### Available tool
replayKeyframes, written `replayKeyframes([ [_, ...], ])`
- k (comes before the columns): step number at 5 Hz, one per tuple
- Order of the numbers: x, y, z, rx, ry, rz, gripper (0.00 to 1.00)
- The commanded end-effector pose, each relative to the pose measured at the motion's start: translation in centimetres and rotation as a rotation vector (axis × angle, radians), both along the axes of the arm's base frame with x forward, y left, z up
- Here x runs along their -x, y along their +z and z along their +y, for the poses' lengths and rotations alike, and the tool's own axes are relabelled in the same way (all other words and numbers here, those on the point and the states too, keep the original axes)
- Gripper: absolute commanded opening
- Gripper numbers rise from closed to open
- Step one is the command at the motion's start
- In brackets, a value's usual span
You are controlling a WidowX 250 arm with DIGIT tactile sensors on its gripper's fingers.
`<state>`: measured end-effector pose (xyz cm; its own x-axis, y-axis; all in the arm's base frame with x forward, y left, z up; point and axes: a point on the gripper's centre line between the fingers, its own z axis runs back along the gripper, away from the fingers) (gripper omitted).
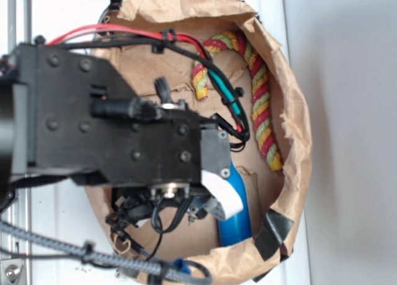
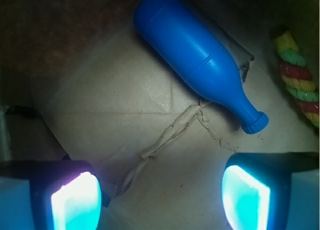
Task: Grab the blue bottle.
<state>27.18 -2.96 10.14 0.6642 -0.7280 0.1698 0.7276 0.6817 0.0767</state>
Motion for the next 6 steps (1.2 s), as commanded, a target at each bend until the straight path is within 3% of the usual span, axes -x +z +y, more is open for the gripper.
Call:
replayKeyframes([
  [1, 0.0, 1.2, -0.9, 0.003, -0.014, -0.039, 1.00],
  [3, -3.2, -1.3, -2.2, 0.001, -0.076, -0.088, 1.00],
  [4, -4.1, -1.6, -2.4, 0.033, -0.123, -0.091, 1.00],
  [6, -4.7, 0.0, -2.5, 0.105, -0.256, -0.215, 1.00],
])
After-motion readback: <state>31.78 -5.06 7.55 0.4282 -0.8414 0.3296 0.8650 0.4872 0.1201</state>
